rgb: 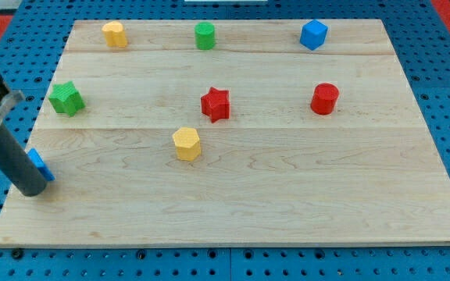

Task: Push the blue triangle towards the center

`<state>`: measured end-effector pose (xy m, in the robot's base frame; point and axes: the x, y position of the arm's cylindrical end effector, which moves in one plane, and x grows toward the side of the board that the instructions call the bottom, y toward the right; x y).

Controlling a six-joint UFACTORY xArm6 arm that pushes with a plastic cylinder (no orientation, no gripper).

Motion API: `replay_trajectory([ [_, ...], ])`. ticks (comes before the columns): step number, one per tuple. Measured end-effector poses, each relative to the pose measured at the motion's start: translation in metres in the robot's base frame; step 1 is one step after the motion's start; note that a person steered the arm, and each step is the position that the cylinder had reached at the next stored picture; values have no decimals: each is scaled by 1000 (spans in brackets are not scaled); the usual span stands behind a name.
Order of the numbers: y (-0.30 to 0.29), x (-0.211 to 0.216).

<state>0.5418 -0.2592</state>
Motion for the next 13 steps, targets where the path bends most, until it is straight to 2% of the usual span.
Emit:
replay_trajectory([
  [1, -45, -13],
  [2, -46, -14],
  [3, 0, -17],
  [4, 34, -49],
  [5, 18, -48],
  [6, -44, -17],
  [7, -46, -42],
  [8, -17, -73],
  [9, -28, -99],
  [10, -7, -104],
  [12, -7, -78],
  [13, 28, -102],
])
